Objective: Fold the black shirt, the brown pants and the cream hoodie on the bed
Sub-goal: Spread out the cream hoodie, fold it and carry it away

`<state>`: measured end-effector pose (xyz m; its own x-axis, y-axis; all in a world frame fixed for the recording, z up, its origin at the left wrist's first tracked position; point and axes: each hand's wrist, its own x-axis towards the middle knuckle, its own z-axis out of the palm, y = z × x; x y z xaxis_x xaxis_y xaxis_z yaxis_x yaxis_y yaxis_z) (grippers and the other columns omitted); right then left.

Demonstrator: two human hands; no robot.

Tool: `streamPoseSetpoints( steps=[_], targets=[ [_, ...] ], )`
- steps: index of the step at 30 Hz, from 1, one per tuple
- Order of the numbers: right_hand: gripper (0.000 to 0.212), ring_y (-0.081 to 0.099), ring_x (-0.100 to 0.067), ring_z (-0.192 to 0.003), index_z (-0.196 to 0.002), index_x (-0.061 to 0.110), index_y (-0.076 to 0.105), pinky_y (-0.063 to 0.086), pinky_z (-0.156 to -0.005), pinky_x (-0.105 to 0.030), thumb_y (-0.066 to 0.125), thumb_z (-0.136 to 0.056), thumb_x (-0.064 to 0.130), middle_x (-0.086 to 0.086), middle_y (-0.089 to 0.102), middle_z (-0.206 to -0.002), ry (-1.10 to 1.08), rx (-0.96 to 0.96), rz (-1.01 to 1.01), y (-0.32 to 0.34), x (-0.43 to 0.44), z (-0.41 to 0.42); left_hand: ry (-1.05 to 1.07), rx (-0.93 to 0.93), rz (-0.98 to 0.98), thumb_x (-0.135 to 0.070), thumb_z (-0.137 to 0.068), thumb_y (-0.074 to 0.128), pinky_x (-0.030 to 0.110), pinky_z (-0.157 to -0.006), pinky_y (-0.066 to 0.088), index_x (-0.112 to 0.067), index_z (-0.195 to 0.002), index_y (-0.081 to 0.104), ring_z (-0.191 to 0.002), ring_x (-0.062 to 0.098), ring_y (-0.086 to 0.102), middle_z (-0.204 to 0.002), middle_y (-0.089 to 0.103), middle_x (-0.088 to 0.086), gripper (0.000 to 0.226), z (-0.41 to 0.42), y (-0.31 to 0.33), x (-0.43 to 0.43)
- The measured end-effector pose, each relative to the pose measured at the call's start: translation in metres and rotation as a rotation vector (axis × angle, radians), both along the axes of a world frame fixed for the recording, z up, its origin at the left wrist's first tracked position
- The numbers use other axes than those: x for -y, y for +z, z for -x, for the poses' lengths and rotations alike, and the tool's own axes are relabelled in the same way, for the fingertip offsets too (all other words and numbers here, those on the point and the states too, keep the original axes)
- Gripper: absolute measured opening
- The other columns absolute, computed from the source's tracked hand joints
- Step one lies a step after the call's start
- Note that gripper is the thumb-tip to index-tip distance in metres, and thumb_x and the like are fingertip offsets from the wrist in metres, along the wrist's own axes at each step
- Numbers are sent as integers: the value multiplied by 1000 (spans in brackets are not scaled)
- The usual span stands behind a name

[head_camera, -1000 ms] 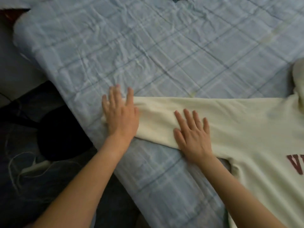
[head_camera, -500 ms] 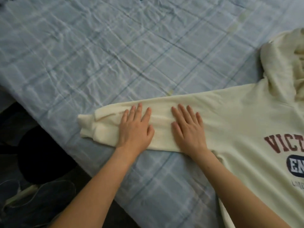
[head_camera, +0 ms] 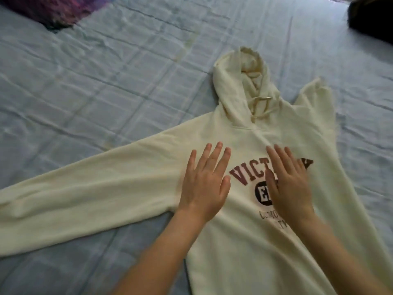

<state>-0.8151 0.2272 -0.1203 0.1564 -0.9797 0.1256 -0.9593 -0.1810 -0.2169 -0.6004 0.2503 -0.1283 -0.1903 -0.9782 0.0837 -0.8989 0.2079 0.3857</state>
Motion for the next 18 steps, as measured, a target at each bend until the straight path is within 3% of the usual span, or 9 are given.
streamPoseSetpoints(
  steps=[8,12,14,16,18],
  targets=[
    [51,20,-23,-150,-153,21,32,16,-121,-49,35,-102,28,-5,32,-158,-188,44,40,2,37,116,-95,5,26,-37,-98,24,45,-121,3,-21,-154,18,-150,20,9,-162,17,3,58,122,-1,61],
    [54,6,-11,-151,-156,33,19,12,-124,-43,36,-105,32,7,14,-164,-197,97,-168,-20,52,147,-91,10,69,-38,-98,22,45,-120,7,-20,-154,20,-149,21,14,-161,20,3,58,174,-6,105],
    [52,11,-5,-149,-154,34,25,17,-122,-36,39,-104,32,12,15,-163,-169,263,-217,-30,57,157,-83,39,51,-38,-99,20,46,-120,8,-20,-154,19,-149,21,15,-161,20,3,58,192,-18,127],
    [47,22,-7,-146,-150,29,37,21,-119,-32,42,-104,29,10,24,-160,-189,395,-133,-29,77,173,-62,90,-17,-41,-100,13,44,-121,3,-23,-155,9,-150,19,7,-163,11,2,58,201,-40,140],
    [44,28,-18,-144,-147,22,43,24,-118,-34,45,-103,22,0,32,-157,-167,359,-64,-24,107,192,-58,152,-75,-44,-99,2,42,-121,-2,-27,-154,-5,-150,16,-5,-164,0,-1,58,203,-67,143]
  ],
)
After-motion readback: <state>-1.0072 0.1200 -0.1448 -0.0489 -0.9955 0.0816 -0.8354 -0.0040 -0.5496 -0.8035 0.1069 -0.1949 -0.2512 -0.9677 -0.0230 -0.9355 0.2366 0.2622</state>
